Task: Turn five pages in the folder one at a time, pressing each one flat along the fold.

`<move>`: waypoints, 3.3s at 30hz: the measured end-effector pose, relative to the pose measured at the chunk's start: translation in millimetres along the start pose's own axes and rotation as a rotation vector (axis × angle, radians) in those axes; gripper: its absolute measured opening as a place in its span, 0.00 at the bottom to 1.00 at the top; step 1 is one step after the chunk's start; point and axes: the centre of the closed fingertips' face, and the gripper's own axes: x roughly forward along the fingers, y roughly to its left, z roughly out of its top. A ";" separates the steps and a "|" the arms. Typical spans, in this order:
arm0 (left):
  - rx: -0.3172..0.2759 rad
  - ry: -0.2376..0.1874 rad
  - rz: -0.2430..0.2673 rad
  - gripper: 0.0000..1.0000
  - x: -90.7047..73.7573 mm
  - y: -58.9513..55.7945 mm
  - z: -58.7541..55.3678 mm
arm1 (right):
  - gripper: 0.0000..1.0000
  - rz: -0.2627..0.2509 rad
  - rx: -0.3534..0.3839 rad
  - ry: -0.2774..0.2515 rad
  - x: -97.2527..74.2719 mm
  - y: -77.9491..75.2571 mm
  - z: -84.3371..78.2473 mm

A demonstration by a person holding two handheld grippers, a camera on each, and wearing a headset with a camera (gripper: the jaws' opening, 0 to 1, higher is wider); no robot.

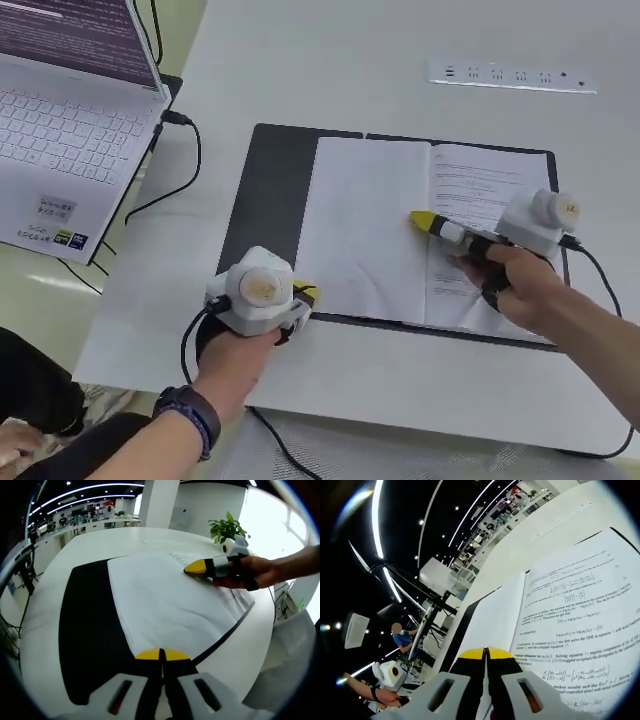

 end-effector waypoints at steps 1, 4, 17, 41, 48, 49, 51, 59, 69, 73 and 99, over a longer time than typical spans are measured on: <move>0.000 0.000 -0.002 0.00 0.0 0.0 0.0 | 0.00 -0.023 -0.003 -0.032 1.8 -3.7 7.5; 0.003 0.003 -0.004 0.00 0.0 0.2 -0.2 | 0.00 -0.045 0.047 -0.070 4.8 -9.9 16.8; 0.017 0.003 -0.020 0.00 1.0 1.1 -0.2 | 0.00 -0.074 0.131 -0.173 15.8 -13.9 39.9; 0.029 0.008 -0.027 0.00 3.6 4.0 -1.6 | 0.00 -0.144 0.240 -0.341 47.5 -68.0 97.9; 0.026 0.005 -0.025 0.00 4.4 4.9 -1.5 | 0.00 -0.156 0.214 -0.325 57.9 -77.6 105.7; 0.025 0.004 -0.026 0.00 4.5 5.1 -1.5 | 0.00 -0.157 0.215 -0.322 58.6 -78.4 106.0; 0.026 0.005 -0.027 0.00 4.5 5.1 -1.4 | 0.00 -0.158 0.218 -0.314 60.1 -79.3 105.8; 0.020 0.000 -0.023 0.00 5.2 5.8 -1.5 | 0.00 -0.157 0.148 -0.295 61.3 -79.0 101.4; 0.011 -0.006 -0.019 0.00 3.4 4.5 -1.0 | 0.00 -0.126 0.045 -0.229 50.7 -64.1 77.1; 0.014 -0.011 -0.015 0.00 2.8 3.9 -0.9 | 0.00 -0.090 -0.060 -0.154 43.6 -52.7 55.0; -0.024 -0.032 0.006 0.00 0.8 2.1 -0.4 | 0.00 -0.043 -0.060 -0.080 -22.6 13.8 -32.4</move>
